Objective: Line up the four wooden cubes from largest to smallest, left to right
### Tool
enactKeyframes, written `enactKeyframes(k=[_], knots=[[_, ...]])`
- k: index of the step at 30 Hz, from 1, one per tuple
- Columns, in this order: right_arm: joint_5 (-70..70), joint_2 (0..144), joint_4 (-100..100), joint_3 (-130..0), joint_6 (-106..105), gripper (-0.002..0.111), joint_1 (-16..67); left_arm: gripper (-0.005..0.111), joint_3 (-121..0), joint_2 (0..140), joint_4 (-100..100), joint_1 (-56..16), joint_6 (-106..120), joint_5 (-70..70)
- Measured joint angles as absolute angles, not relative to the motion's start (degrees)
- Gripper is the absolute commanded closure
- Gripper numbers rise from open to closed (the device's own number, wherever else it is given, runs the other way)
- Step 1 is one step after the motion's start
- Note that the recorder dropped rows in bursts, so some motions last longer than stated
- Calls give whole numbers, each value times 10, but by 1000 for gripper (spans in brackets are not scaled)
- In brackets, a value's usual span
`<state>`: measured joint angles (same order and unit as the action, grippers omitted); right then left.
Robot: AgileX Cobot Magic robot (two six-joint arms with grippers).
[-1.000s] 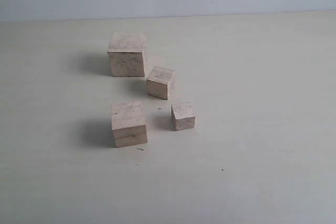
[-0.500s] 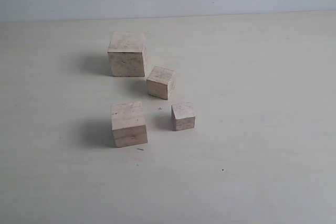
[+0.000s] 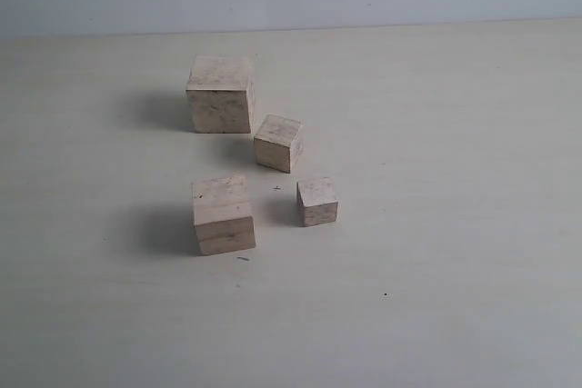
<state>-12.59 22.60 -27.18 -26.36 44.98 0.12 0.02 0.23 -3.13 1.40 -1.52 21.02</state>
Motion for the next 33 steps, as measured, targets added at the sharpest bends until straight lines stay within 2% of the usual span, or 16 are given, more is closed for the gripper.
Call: enactKeyframes(k=[5, 9, 12, 18, 25, 33], knots=[[-210, 392, -631, -364, 728, 108, 1, 107, 0, 2, -31, 14, -15, 210], [-389, 536, -885, -471, 933, 108, 1, 107, 0, 2, -31, 14, -15, 210], [-528, 642, -961, -526, 1055, 108, 2, 107, 0, 2, -31, 14, -15, 210], [-677, 796, -957, -562, 1129, 108, 2, 107, 0, 2, -31, 14, -15, 210], [-693, 867, -805, -566, 1154, 108, 2, 107, 0, 2, -31, 14, -15, 210], [-696, 878, -710, -566, 1132, 108, 2, 107, 0, 2, -31, 14, -15, 210]])
